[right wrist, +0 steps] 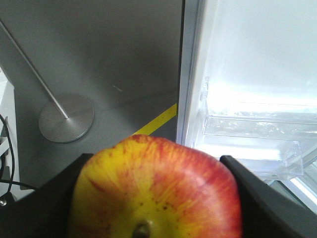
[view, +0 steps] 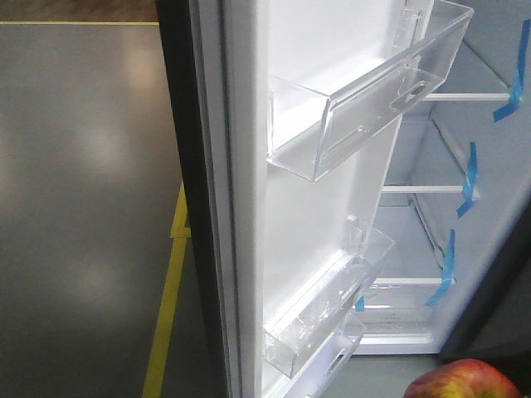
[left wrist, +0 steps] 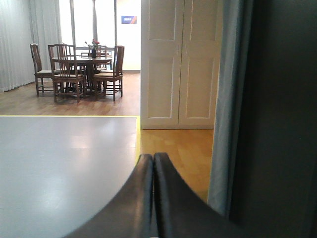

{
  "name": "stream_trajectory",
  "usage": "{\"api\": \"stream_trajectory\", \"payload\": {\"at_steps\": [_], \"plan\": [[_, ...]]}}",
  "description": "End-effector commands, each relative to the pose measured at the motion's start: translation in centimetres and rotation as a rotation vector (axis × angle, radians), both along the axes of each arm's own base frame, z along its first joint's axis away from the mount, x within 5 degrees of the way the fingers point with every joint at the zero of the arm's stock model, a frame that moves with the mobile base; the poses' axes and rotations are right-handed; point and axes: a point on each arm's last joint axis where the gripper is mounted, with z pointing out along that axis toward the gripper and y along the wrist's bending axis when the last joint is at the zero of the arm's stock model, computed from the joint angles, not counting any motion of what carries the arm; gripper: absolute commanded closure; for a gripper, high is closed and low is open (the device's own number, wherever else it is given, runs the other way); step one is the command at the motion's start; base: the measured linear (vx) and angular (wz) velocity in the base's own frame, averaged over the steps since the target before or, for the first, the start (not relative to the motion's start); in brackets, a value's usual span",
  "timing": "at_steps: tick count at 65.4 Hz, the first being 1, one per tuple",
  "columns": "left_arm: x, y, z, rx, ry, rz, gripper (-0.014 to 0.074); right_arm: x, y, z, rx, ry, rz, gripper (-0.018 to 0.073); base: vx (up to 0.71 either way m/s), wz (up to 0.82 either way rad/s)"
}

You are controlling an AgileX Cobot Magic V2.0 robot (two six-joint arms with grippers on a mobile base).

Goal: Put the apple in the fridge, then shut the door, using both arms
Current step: 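Extend the right gripper with the apple toward the refrigerator shelves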

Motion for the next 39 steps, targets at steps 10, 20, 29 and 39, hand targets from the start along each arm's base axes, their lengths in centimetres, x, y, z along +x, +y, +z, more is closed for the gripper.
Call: {"api": "stream_trajectory", "payload": {"at_steps": [10, 20, 29, 39], "plan": [[-0.06, -0.01, -0.19, -0.008, -0.062, -0.004, 0.0602, 0.25, 0.18, 1.26, 0.062, -0.063, -0.010, 0.0391, 0.03, -0.10], [-0.06, -0.01, -0.19, -0.008, -0.062, -0.004, 0.0602, 0.25, 0.18, 1.26, 0.062, -0.063, -0.010, 0.0391, 0.02, -0.08], [-0.06, -0.01, -0.19, -0.008, -0.062, -0.004, 0.0602, 0.25, 0.18, 1.26, 0.062, -0.063, -0.010, 0.0391, 0.01, -0.02], [-0.06, -0.01, -0.19, -0.008, -0.062, -0.004, 0.0602, 0.25, 0.18, 1.26, 0.062, -0.063, -0.010, 0.0391, 0.00, 0.00]]}}
